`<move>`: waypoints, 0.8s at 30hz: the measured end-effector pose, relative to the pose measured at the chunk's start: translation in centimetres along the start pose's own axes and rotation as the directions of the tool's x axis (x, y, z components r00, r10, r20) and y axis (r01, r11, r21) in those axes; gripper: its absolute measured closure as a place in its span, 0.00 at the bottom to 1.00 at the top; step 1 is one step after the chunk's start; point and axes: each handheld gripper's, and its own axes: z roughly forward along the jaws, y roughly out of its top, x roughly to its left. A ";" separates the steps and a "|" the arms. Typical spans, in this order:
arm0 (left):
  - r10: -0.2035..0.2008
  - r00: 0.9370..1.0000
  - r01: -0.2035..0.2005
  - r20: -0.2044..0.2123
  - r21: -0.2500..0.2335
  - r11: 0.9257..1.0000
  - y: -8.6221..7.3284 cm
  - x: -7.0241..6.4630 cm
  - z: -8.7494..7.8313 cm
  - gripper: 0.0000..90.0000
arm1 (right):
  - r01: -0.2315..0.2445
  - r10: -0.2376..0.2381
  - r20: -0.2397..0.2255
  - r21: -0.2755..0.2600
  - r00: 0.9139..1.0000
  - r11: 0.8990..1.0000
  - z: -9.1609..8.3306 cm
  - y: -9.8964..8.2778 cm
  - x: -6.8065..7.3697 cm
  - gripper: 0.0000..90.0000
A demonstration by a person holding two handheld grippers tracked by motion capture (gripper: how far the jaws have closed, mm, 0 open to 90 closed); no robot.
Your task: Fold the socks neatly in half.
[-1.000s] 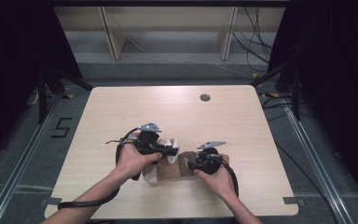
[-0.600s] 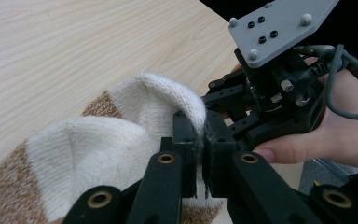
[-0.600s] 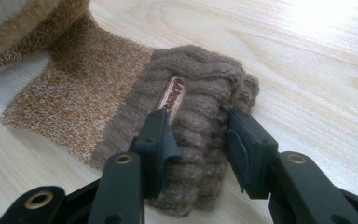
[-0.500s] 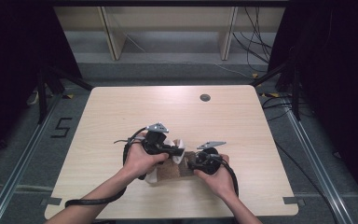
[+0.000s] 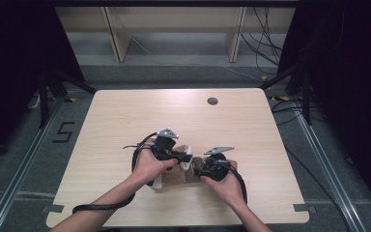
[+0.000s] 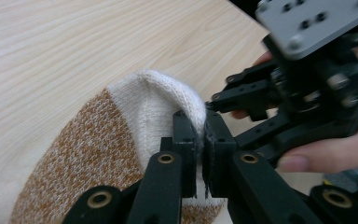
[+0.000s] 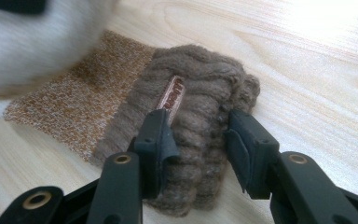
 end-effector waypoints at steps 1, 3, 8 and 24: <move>-0.004 1.000 0.004 -0.002 0.006 1.000 -0.2 0.1 0.2 0.94 | -0.003 0.003 -0.003 -0.002 1.000 1.000 0.0 0.0 0.0 0.64; -0.010 1.000 0.010 0.004 0.017 1.000 -0.4 0.1 0.7 0.94 | -0.006 0.006 -0.004 -0.004 1.000 1.000 -0.1 -0.1 0.0 0.61; -0.006 1.000 0.005 0.018 0.043 0.999 -1.1 -0.2 1.8 0.94 | 0.013 -0.013 0.001 -0.008 1.000 1.000 -0.5 -0.1 -0.1 0.57; 0.030 0.998 -0.032 0.047 0.042 0.999 -2.0 -0.8 3.0 0.70 | 0.080 -0.080 0.016 -0.054 0.997 0.995 -3.0 -0.9 -1.1 0.65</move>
